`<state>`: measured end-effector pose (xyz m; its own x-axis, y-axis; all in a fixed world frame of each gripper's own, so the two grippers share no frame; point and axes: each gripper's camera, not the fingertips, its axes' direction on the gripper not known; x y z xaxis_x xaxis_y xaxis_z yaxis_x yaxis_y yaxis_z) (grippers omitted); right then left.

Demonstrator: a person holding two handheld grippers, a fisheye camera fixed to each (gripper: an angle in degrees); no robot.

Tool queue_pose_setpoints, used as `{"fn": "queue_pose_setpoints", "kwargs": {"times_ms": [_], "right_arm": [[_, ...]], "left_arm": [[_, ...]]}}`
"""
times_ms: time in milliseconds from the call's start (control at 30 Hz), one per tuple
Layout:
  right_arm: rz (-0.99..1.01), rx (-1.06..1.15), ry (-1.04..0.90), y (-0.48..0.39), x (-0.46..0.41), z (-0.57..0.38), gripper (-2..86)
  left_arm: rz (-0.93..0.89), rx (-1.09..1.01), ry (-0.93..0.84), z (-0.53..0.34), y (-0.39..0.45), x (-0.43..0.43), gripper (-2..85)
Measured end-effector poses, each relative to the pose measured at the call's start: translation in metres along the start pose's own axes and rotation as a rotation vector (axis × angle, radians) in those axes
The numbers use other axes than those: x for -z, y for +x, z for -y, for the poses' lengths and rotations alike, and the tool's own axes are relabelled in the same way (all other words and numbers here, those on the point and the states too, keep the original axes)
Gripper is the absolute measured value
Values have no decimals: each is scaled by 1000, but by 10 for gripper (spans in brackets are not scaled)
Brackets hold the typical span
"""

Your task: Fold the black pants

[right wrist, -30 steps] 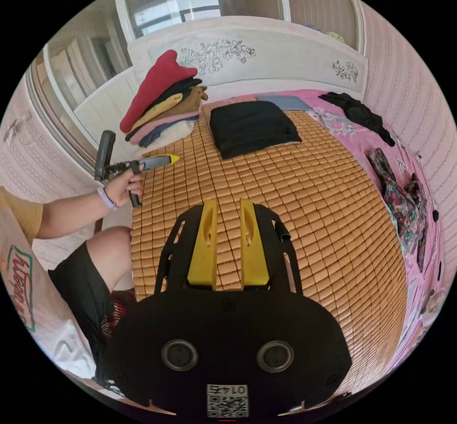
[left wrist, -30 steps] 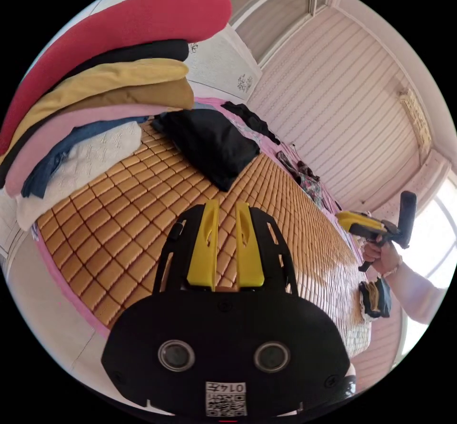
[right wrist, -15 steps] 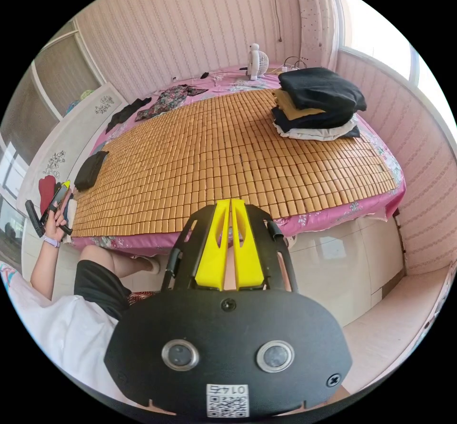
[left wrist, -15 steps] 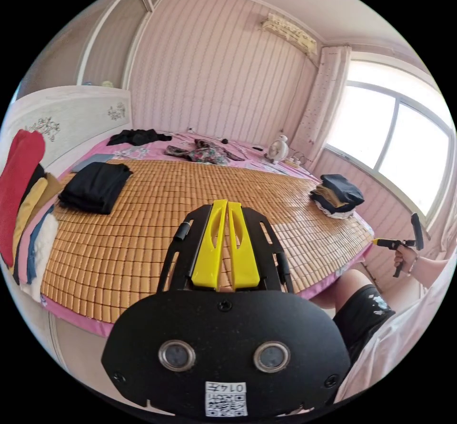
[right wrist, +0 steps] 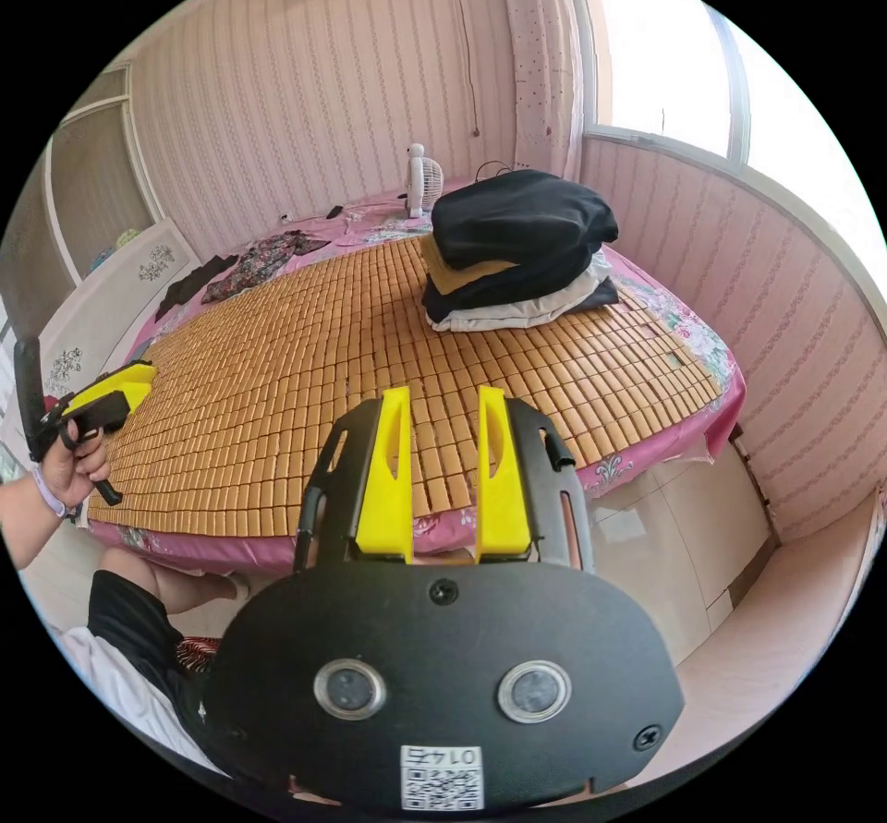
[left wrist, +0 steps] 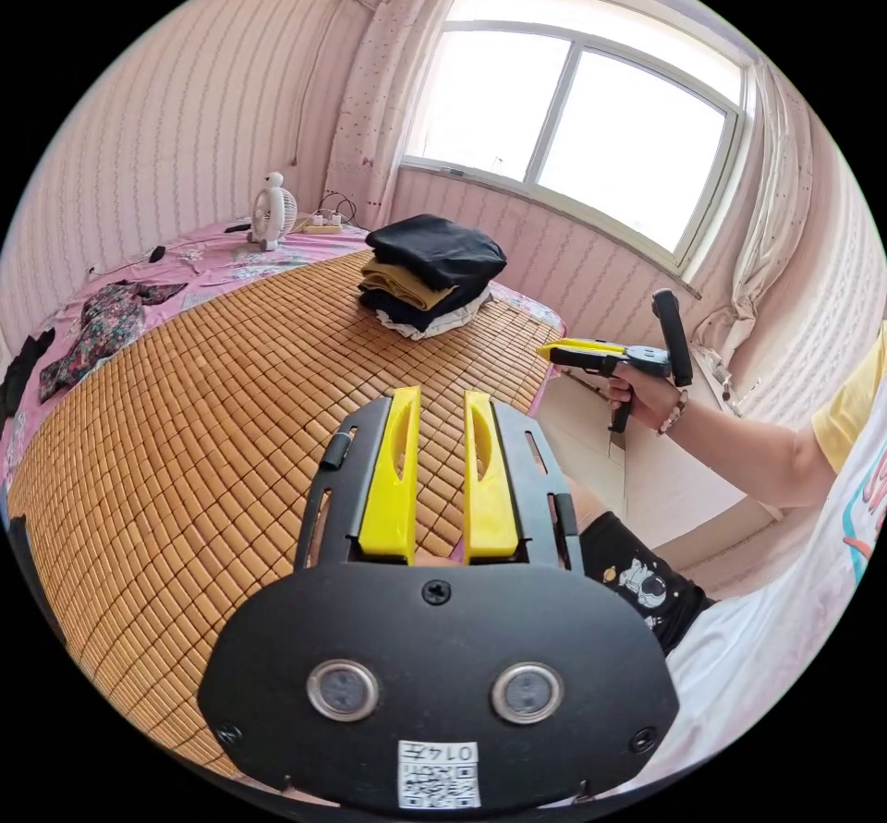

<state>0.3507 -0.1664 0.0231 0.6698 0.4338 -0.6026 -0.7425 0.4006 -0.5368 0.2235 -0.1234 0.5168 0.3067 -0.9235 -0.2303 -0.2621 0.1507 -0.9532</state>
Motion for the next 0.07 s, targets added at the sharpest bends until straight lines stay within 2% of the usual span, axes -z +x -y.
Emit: {"fn": "queue_pose_setpoints", "kwargs": {"times_ms": [67], "right_arm": [[5, -54, 34, 25, -7, 19, 131]], "left_arm": [[-4, -29, -31, 36, 3, -35, 80]]}}
